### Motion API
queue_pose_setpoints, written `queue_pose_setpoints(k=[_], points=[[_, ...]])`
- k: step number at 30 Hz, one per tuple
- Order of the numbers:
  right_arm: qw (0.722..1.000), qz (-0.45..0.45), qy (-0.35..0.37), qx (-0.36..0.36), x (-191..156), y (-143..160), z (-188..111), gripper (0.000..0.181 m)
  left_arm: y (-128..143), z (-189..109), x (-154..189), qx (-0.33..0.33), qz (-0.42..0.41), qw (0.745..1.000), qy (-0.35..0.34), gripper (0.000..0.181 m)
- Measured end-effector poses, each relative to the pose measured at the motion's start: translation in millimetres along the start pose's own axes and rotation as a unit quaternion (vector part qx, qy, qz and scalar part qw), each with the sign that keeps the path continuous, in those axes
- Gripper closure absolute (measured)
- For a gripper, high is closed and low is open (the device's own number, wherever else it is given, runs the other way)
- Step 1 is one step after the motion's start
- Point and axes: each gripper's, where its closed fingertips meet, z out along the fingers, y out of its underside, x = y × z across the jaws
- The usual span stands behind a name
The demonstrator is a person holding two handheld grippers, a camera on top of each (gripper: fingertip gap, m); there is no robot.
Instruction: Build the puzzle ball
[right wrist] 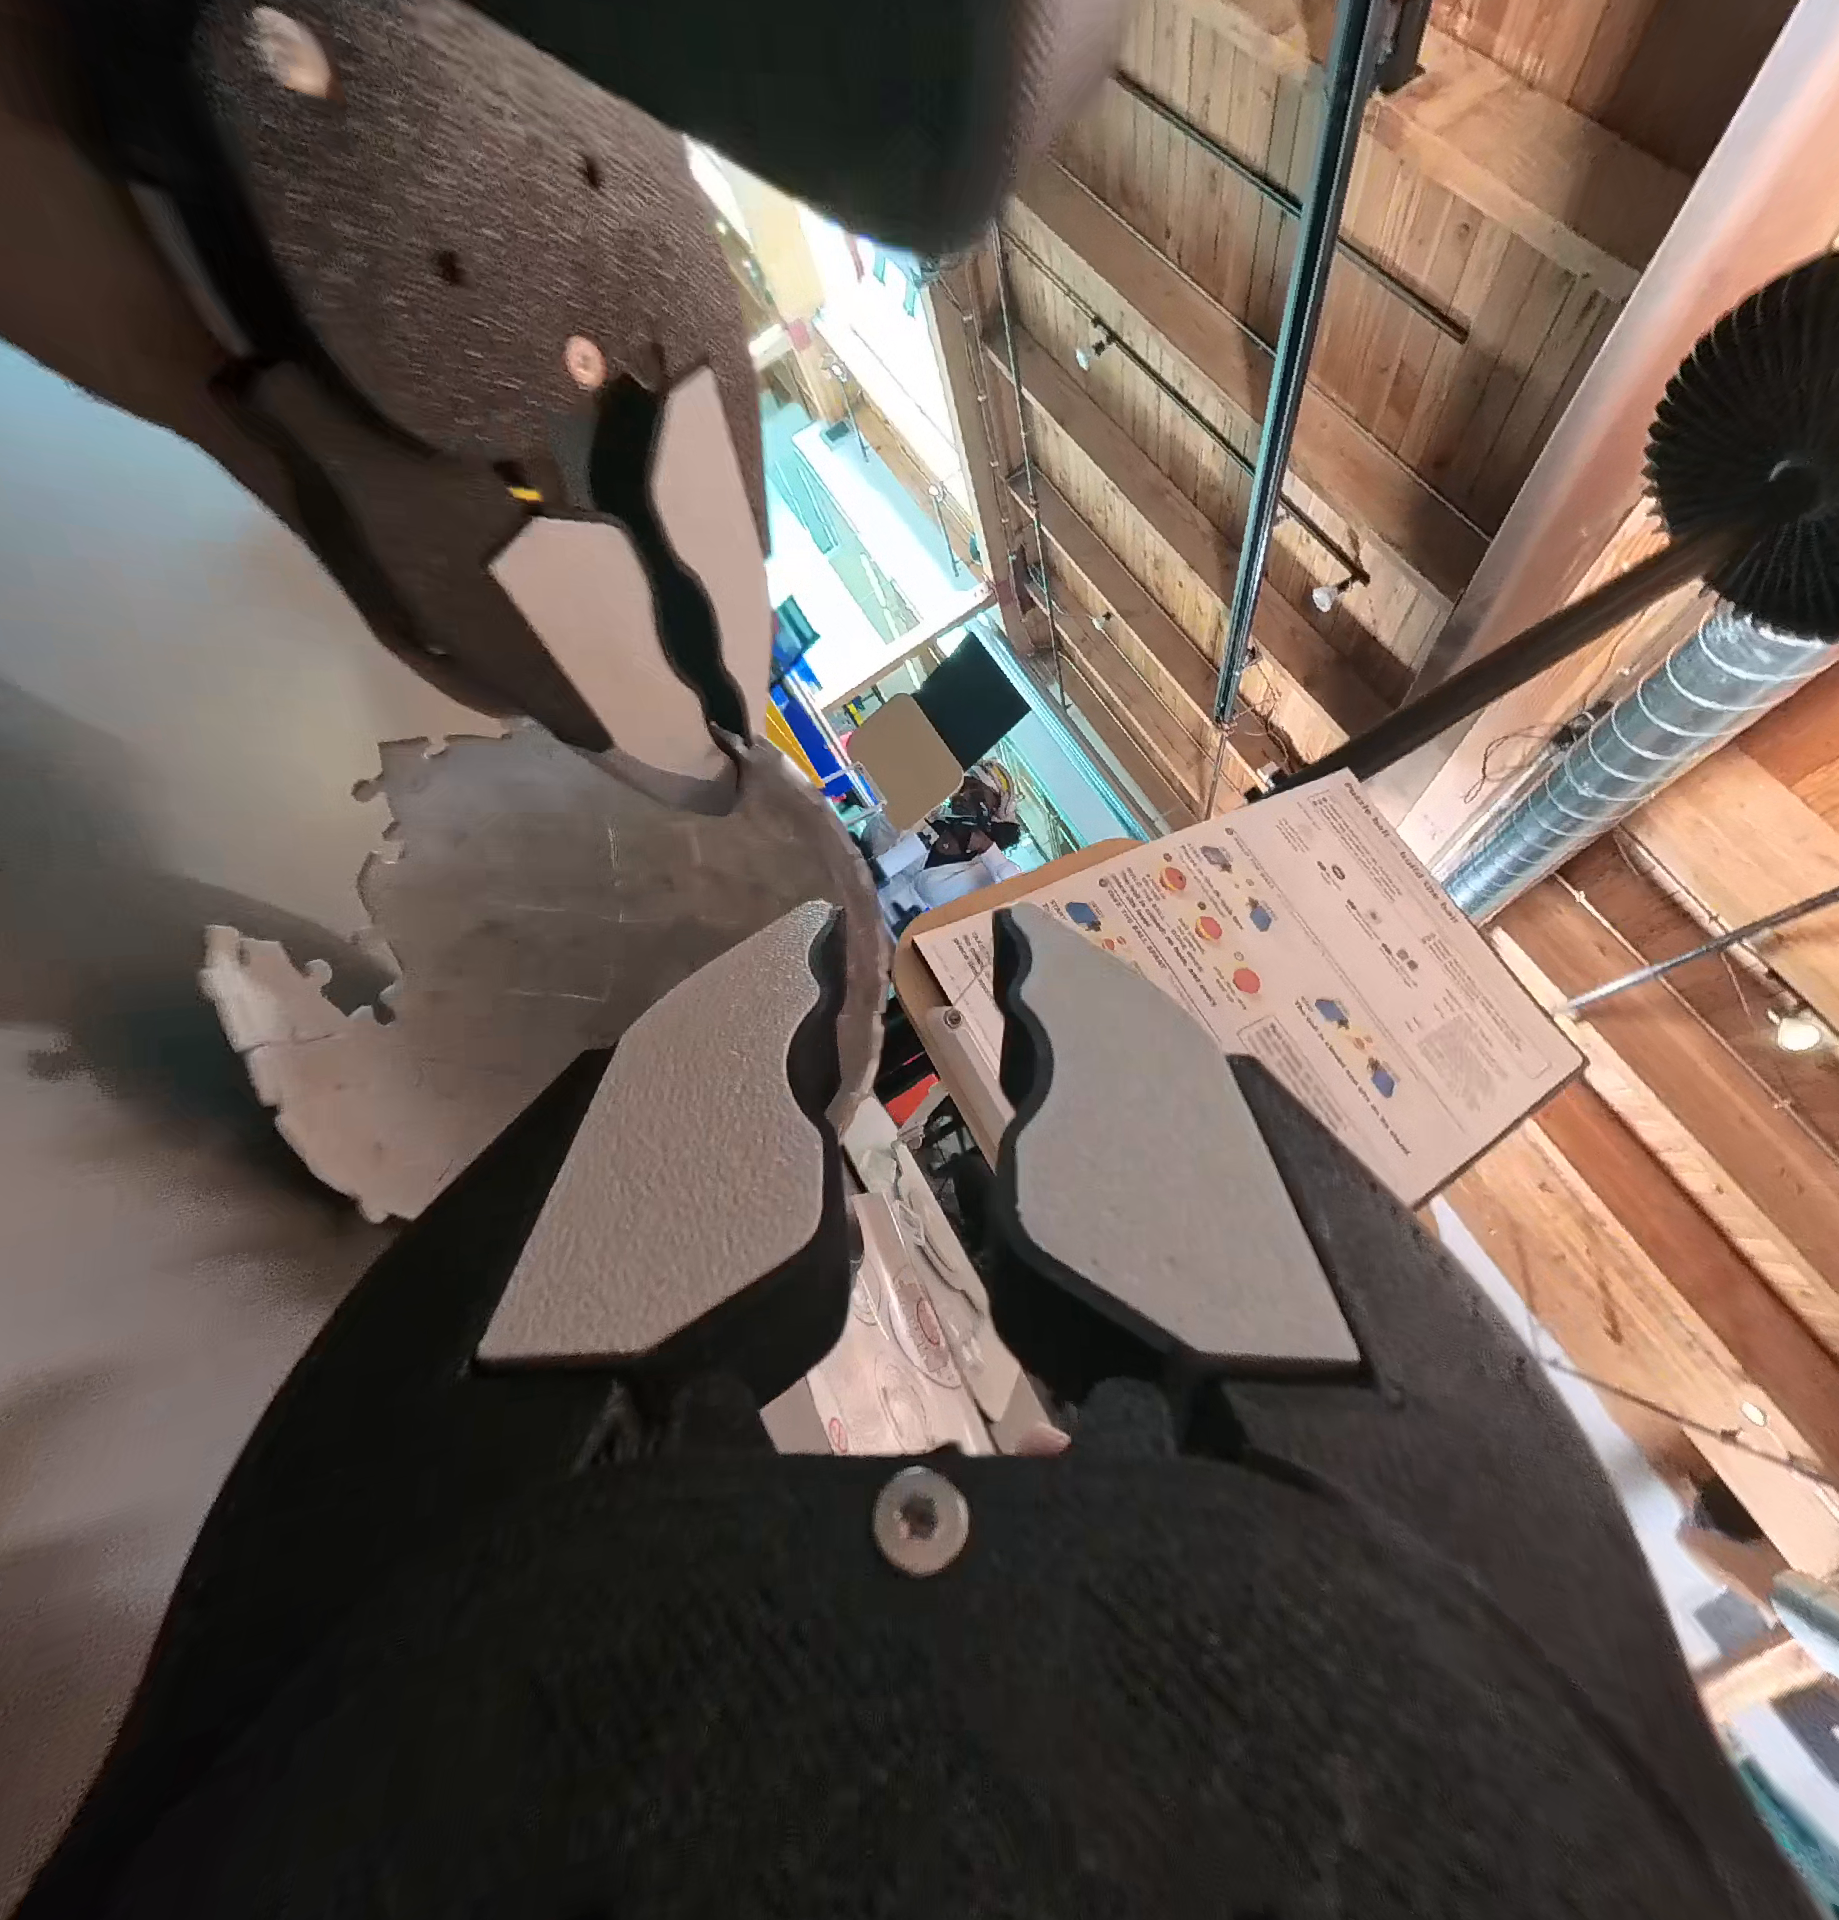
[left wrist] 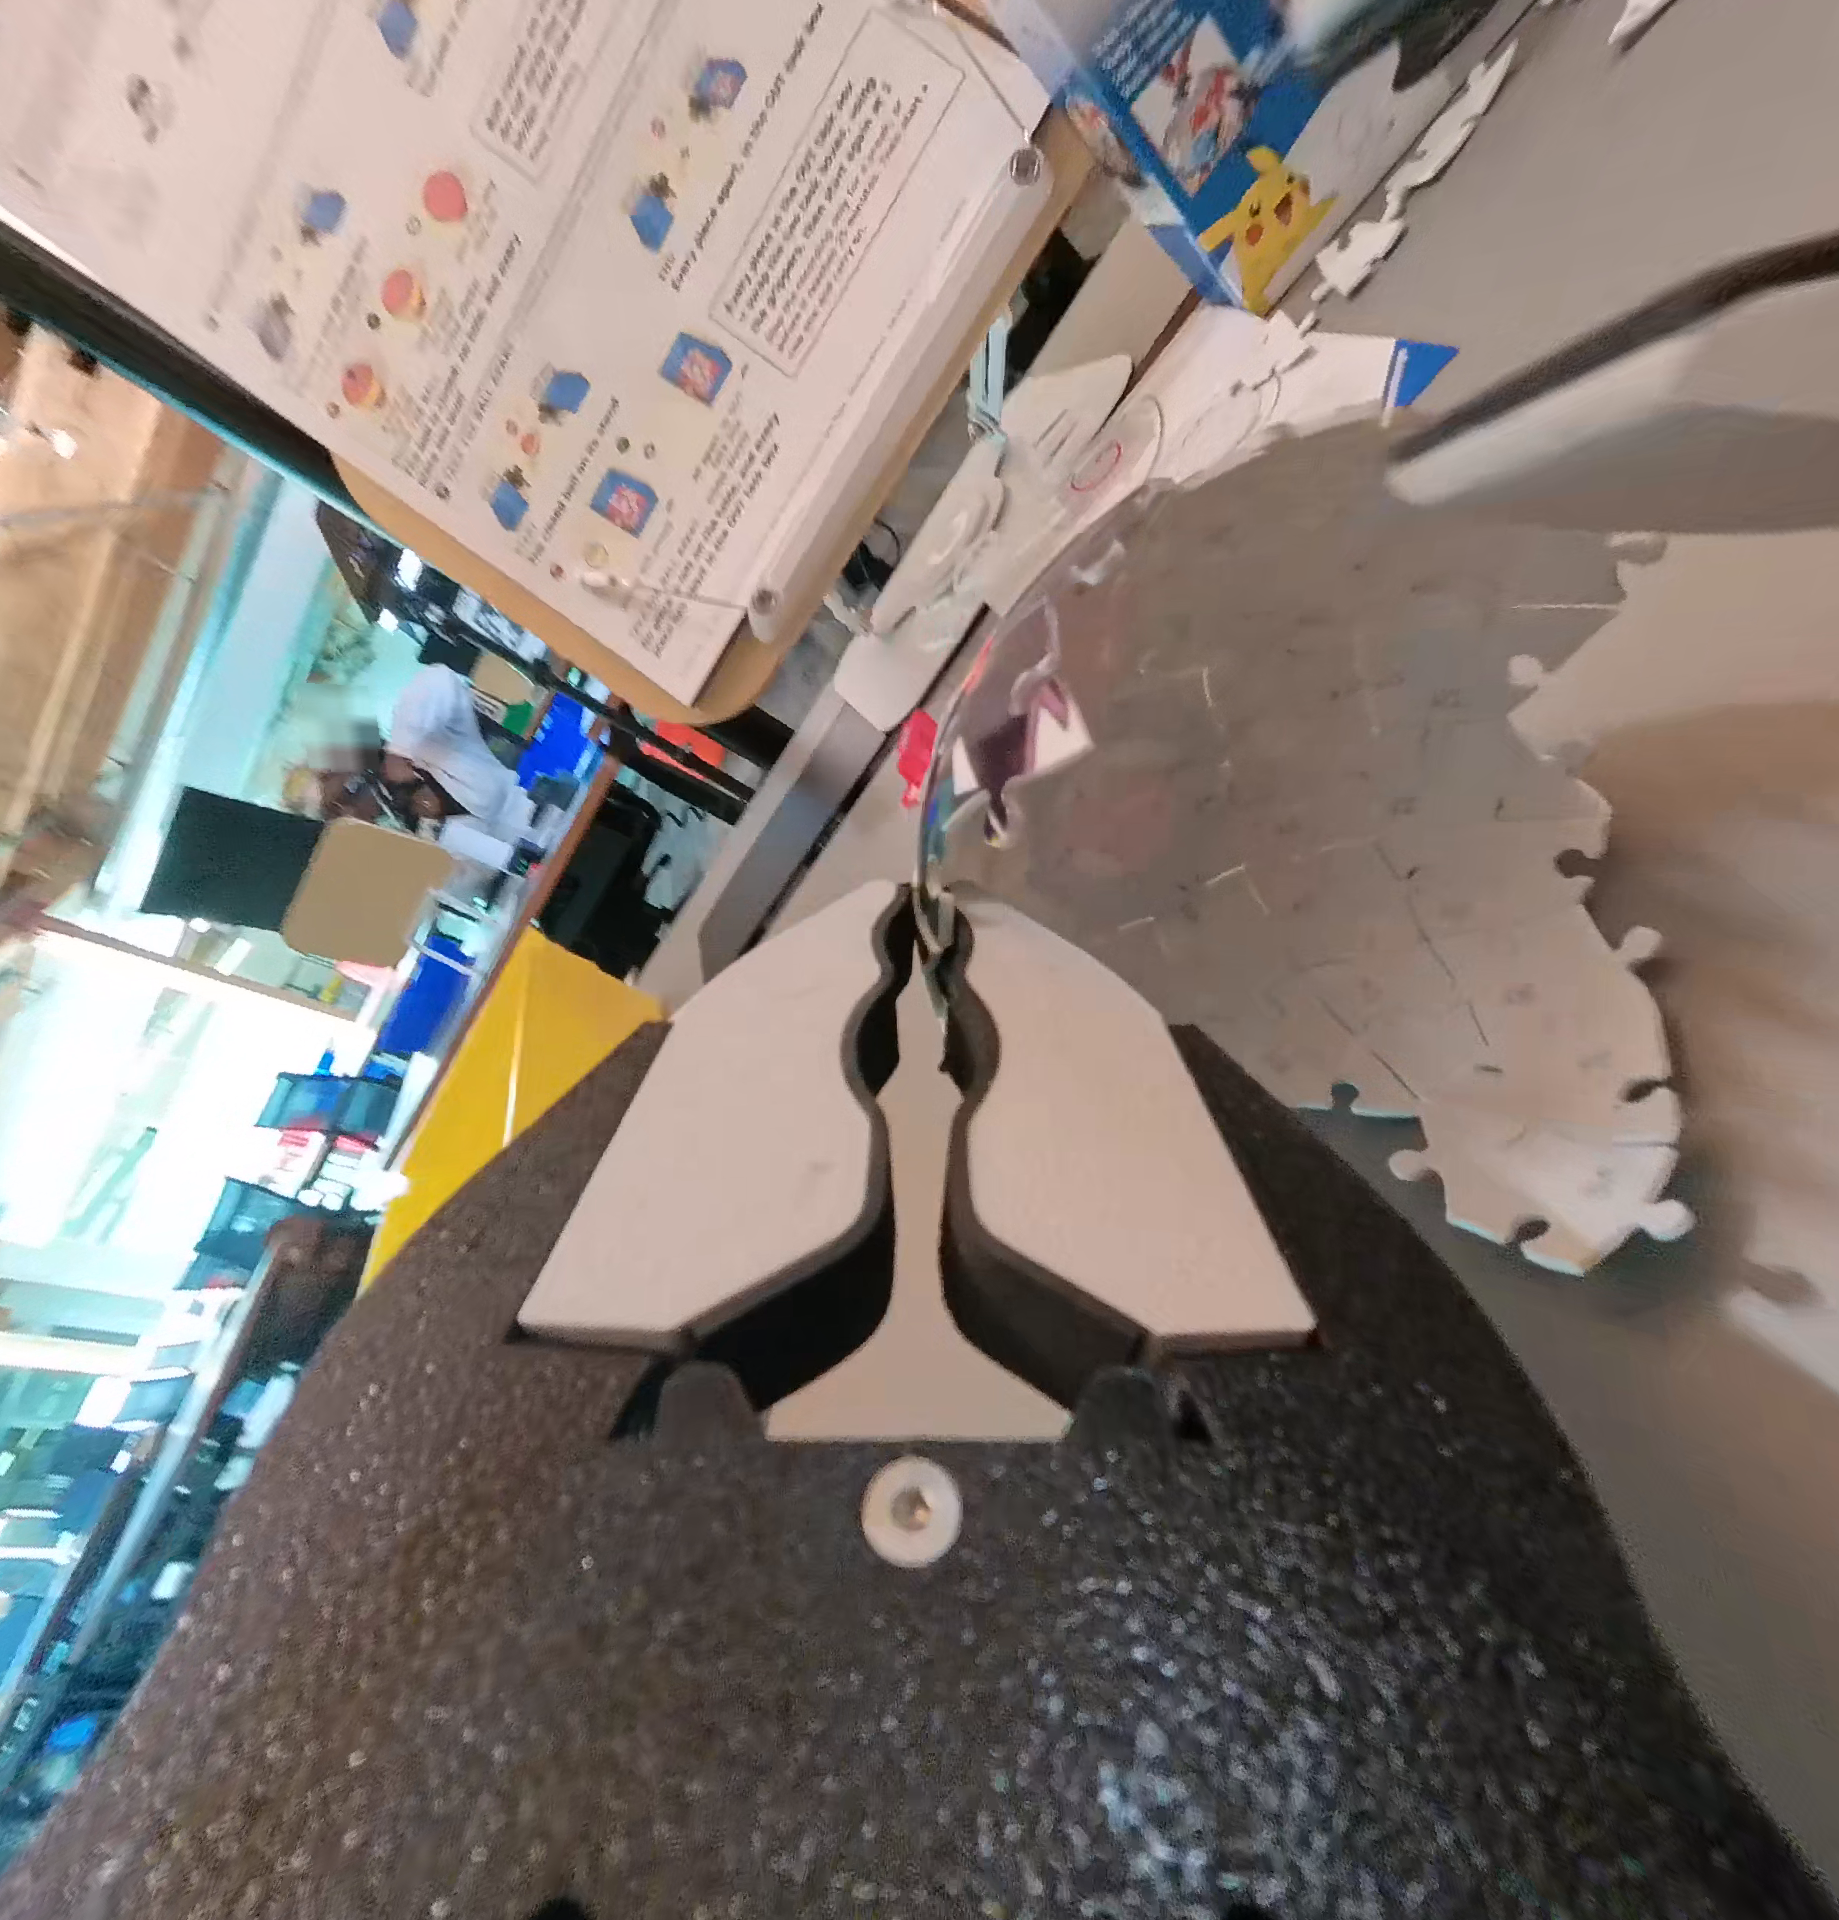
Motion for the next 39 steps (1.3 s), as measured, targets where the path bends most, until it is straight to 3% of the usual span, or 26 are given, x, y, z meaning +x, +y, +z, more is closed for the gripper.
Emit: queue_pose_setpoints(k=[5, 8, 12, 20, 27, 32, 36, 39], points=[[0.993, 0.011, -0.09, 0.074, -32.1, -31.7, -15.3, 0.156, 11.3, 6.7, -2.5, -0.05, -0.041, 0.997, 0.04, 0.179], [0.982, 0.05, -0.16, 0.083, -50.3, -37.4, -19.0, 0.154, 18.2, 13.0, -3.2, -0.085, -0.074, 0.991, 0.072, 0.179], [0.951, 0.091, -0.294, 0.027, -82.9, -19.6, -22.7, 0.139, 30.4, 22.3, 0.5, -0.133, -0.13, 0.972, 0.141, 0.179], [0.918, 0.117, -0.37, -0.078, -94.8, 7.8, -8.4, 0.131, 43.5, 35.4, 9.9, -0.195, -0.184, 0.931, 0.248, 0.178], [0.843, 0.227, -0.476, -0.103, -88.9, 6.4, -1.5, 0.148, 39.6, 33.7, 21.6, -0.245, -0.179, 0.896, 0.325, 0.179], [0.765, 0.3, -0.558, -0.115, -87.7, 0.1, -13.8, 0.155, 38.9, 33.5, 26.4, -0.289, -0.176, 0.871, 0.357, 0.179], [0.746, 0.314, -0.577, -0.109, -87.2, -5.3, -16.6, 0.154, 37.8, 33.5, 31.0, -0.315, -0.179, 0.849, 0.384, 0.179], [0.737, 0.331, -0.579, -0.109, -85.7, -5.3, -14.0, 0.165, 37.0, 34.9, 33.3, -0.331, -0.183, 0.836, 0.397, 0.179]])
